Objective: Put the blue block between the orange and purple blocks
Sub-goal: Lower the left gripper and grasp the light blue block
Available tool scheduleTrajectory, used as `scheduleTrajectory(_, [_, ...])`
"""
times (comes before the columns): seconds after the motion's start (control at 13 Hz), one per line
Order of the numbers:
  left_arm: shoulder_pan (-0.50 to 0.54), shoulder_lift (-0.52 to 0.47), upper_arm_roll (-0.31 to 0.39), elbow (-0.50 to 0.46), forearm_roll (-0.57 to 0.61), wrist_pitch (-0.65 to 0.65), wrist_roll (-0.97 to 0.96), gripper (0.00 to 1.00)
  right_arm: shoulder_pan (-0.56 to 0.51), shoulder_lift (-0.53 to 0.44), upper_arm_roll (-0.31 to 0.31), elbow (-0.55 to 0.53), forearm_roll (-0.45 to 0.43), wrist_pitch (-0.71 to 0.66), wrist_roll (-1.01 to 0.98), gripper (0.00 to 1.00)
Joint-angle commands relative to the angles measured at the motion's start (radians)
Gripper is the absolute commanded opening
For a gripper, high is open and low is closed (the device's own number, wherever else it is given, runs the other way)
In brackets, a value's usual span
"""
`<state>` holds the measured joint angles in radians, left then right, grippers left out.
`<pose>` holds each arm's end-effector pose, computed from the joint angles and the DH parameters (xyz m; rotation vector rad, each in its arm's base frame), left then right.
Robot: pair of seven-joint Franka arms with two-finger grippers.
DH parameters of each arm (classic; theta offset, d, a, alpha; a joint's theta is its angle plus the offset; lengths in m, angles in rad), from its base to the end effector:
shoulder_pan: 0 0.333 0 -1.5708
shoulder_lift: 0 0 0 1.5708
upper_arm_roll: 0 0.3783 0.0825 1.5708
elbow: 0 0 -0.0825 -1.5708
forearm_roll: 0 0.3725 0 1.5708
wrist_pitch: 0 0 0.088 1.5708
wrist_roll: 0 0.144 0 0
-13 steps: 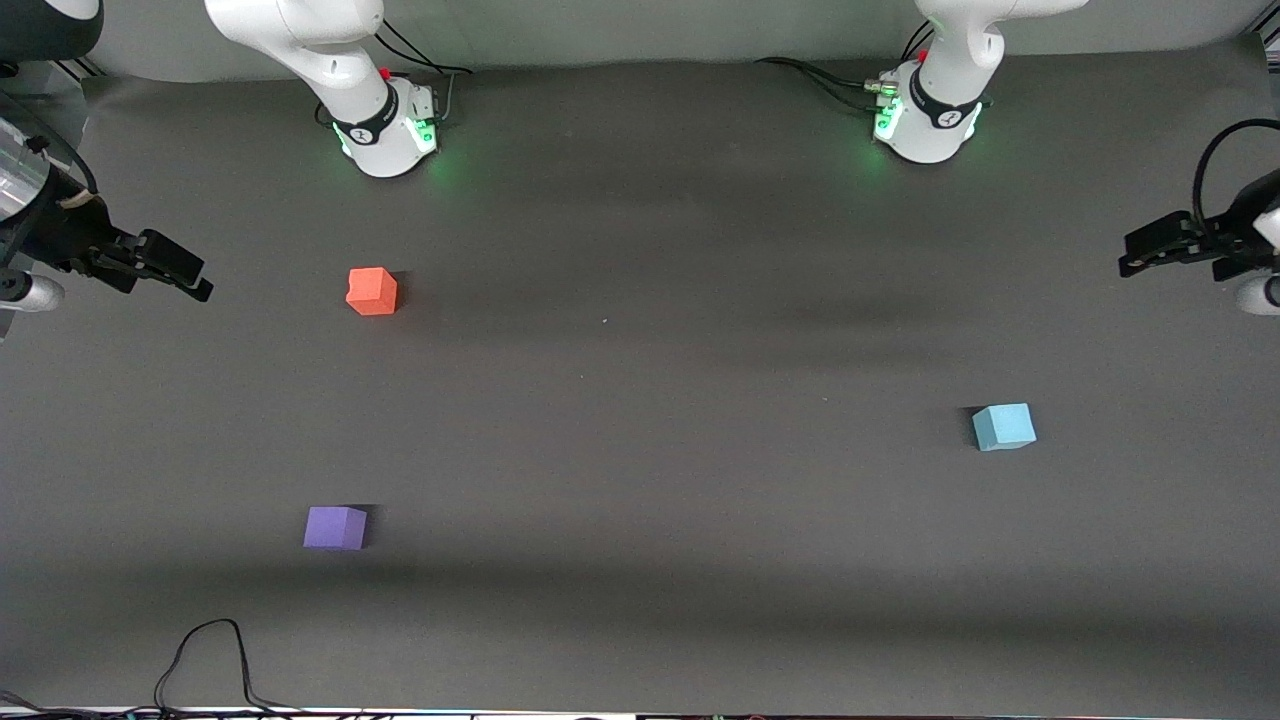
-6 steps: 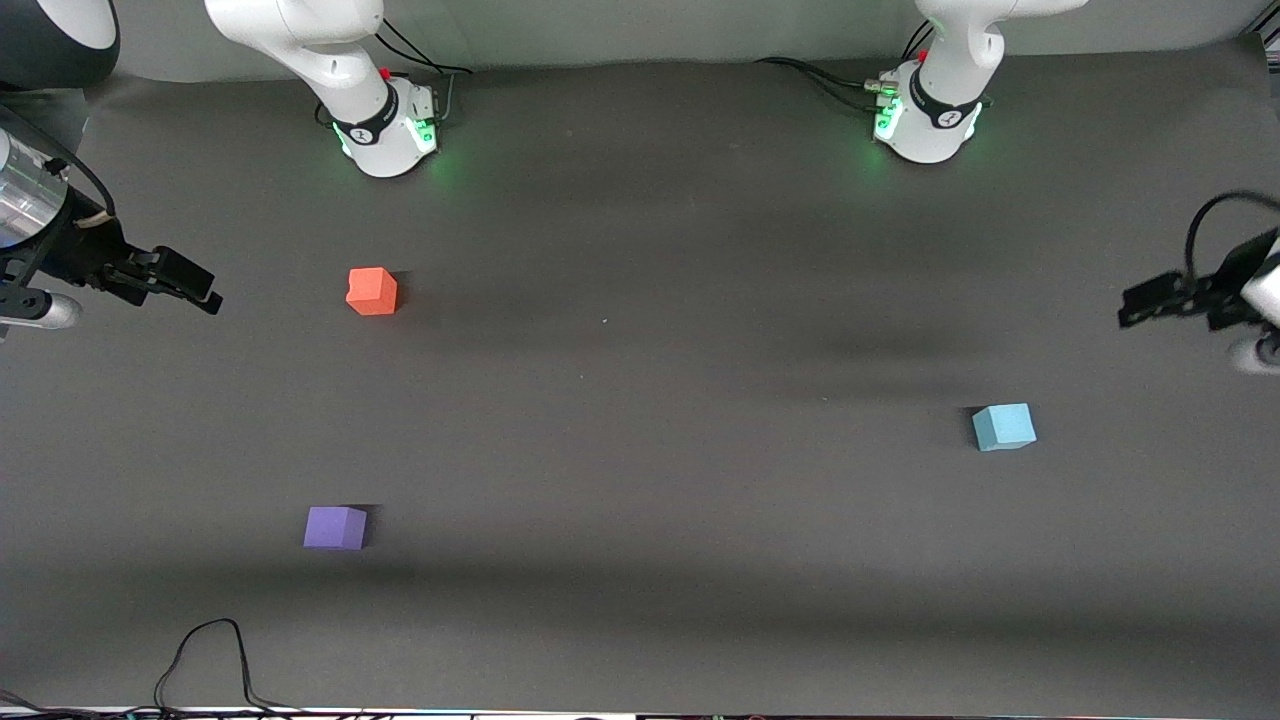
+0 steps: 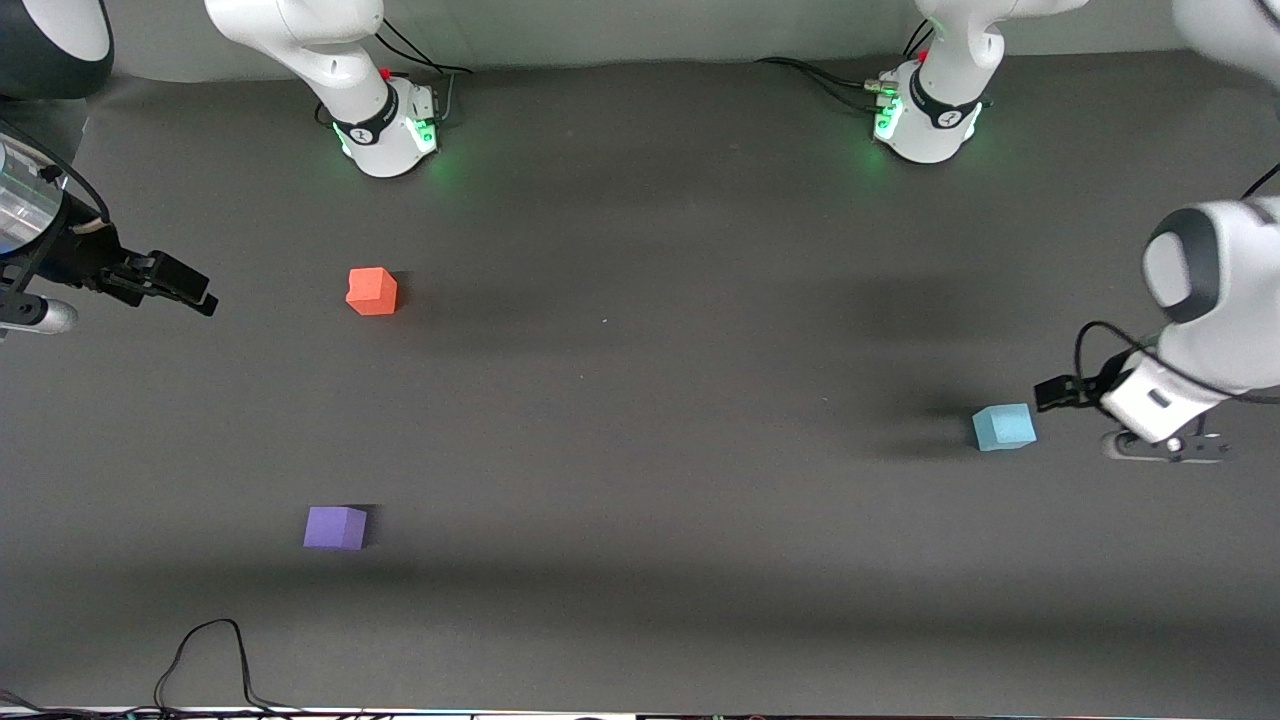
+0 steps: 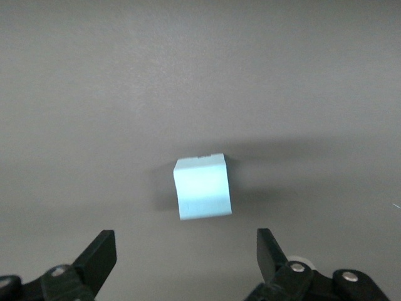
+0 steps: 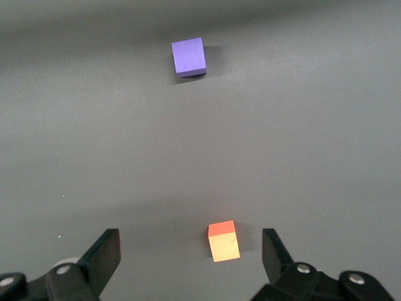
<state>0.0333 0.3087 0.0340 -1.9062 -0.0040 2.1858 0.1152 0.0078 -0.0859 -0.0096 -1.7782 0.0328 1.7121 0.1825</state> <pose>0.6234 0.0404 0.3642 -3.1359 0.0737 0.0462 0.5203 0.0031 0.6116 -3.0927 0.2925 -0.0259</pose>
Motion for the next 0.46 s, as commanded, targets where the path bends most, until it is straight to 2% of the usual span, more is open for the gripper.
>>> scheduleTrajectory(0.0, [-0.003, 0.071, 0.001, -0.043, 0.012, 0.135, -0.02, 1.0, 0.003, -0.006, -0.006, -0.009, 0.018, 0.017, -0.025, 1.0])
scheduleTrajectory(0.23, [-0.003, 0.139, 0.001, -0.137, 0.012, 0.342, -0.074, 1.0, 0.003, -0.005, -0.006, -0.009, 0.018, 0.018, -0.025, 1.0])
scheduleTrajectory(0.38, [-0.012, 0.174, 0.001, -0.151, 0.012, 0.388, -0.094, 1.0, 0.004, -0.003, -0.006, -0.01, 0.018, 0.023, -0.025, 1.0])
